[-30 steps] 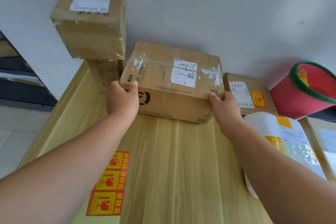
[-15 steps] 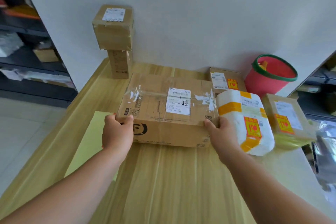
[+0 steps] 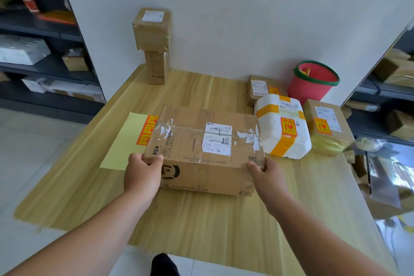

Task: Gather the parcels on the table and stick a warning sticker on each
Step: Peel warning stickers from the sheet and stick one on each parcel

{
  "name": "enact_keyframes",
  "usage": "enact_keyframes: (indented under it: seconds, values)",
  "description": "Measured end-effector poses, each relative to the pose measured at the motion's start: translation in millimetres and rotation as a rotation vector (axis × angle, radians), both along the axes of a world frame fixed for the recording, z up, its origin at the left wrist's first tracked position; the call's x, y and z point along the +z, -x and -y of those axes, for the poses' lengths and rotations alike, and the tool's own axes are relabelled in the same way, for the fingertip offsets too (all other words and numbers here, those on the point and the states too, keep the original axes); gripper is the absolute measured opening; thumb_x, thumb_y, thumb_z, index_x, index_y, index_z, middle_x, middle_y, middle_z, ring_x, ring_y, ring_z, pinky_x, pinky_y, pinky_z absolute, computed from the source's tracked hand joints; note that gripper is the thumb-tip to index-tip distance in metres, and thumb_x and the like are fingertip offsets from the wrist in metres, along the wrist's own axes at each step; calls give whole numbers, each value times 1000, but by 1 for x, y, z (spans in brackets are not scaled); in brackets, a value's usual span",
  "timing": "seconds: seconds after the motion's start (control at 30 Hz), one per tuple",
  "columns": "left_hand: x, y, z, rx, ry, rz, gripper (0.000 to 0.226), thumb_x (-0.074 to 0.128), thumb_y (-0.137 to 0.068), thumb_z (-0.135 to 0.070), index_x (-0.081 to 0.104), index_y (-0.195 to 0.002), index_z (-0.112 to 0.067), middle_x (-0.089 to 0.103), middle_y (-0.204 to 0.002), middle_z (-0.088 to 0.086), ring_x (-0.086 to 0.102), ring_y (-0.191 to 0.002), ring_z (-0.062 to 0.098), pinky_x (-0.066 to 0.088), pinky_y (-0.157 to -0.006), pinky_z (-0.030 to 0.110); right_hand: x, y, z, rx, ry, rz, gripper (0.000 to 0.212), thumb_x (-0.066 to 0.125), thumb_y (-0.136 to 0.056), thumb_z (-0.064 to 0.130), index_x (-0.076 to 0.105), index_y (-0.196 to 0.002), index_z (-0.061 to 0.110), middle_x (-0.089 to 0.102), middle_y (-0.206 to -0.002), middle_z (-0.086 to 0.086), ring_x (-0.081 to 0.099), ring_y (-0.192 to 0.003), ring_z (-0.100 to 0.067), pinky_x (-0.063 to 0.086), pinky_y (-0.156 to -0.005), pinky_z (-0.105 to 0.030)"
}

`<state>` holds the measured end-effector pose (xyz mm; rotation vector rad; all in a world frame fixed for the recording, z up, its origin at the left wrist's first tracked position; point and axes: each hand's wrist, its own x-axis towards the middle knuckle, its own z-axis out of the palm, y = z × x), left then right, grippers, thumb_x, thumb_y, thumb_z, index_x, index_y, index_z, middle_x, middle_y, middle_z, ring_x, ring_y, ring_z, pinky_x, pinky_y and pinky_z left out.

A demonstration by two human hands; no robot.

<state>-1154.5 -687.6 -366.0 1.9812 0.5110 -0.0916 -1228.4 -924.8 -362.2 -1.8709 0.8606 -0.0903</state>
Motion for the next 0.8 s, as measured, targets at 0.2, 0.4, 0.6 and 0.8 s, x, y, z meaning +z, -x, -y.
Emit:
enact_keyframes:
  seconds: [0.2, 0.4, 0.6, 0.8]
  values:
    - [-12, 5, -14, -130, -53, -70, 32, 59, -90, -32, 48, -110, -10, 57, -86, 2, 53, -69, 17, 36, -53, 28, -5, 12, -12, -39, 31, -106, 19, 56, -92, 29, 55, -105, 15, 64, -98, -6, 62, -84, -24, 54, -75, -42]
    - [-1, -15, -48, -304, -243, -49, 38, 46, -95, -42, 51, -118, -12, 61, -111, 6, 58, -90, 25, 42, -73, 33, 14, -18, -64, 127, 568, -166, 67, 49, -93, 42, 23, -150, 16, 19, -158, -5, 16, -145, -24, 15, -119, -40]
    - [6, -56, -114, -499, -535, 116, 52, 50, -94, -36, 39, -141, -17, 47, -141, 3, 47, -126, 24, 40, -98, 36, 30, -85, -181, 541, 731, 23, 60, 44, -97, 41, 24, -150, 20, 10, -161, -1, 0, -148, -17, -3, -118, -32]
    - [-22, -103, -169, -735, -749, 79, 56, 46, -96, -33, 29, -147, -16, 31, -153, 4, 26, -141, 21, 25, -114, 36, -1, -134, -267, 764, 643, 26, 61, 47, -96, 40, 26, -149, 18, 16, -160, -3, 9, -148, -19, 9, -118, -33]
